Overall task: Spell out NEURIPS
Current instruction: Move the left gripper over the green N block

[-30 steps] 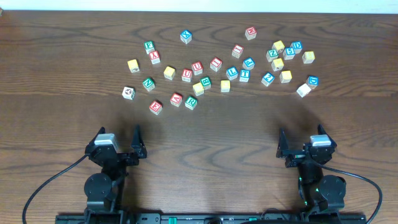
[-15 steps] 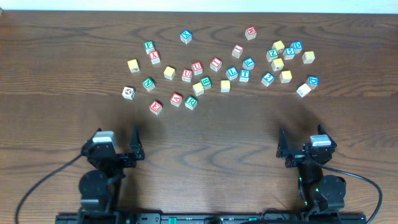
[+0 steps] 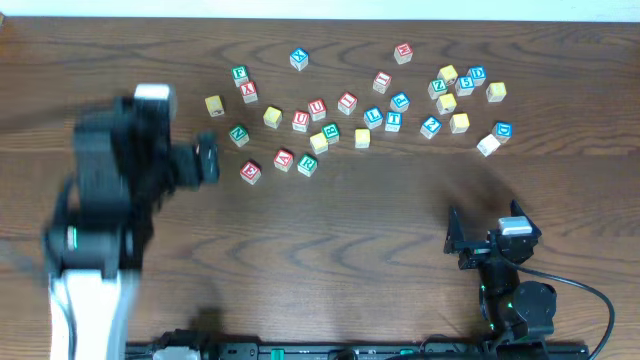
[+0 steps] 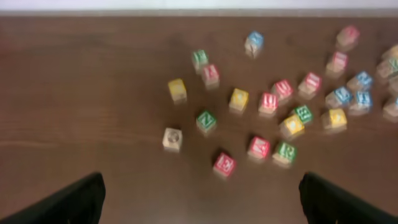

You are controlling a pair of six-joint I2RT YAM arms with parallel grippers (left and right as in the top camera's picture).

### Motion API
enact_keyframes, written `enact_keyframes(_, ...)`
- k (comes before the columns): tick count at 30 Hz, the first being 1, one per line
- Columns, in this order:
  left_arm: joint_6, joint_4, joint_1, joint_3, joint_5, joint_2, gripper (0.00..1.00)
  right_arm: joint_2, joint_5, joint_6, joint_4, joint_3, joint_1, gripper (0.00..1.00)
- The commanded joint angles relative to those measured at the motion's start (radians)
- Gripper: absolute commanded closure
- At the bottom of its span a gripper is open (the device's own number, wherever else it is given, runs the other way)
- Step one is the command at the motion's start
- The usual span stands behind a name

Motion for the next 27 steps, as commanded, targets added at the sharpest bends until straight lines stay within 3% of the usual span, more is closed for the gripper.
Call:
enact_keyframes(1,0.129,-0.092,0.002,0.192,0.089,0.203,0.02,-0.004,-0.002,0.007,-0.003,-0.001,-0.005,0.01)
enact_keyframes(5,0.268,-0.161,0.002,0.316,0.132,0.397,0.02,-0.004,-0.002,0.007,-0.003,-0.001,-0.005,0.01)
enact_keyframes(11,0.421,-0.211,0.002,0.334,0.116,0.549,0.02,-0.004,-0.002,0.007,-0.003,-0.001,-0.005,0.01)
enact_keyframes(19,0.468,-0.189,0.006,0.334,0.100,0.710,0.02,-0.004,-0.002,0.007,-0.003,-0.001,-0.005,0.01)
enact_keyframes(27,0.554,-0.155,0.006,0.334,0.100,0.740,0.02,-0.004,-0.002,0.007,-0.003,-0.001,-0.005,0.01)
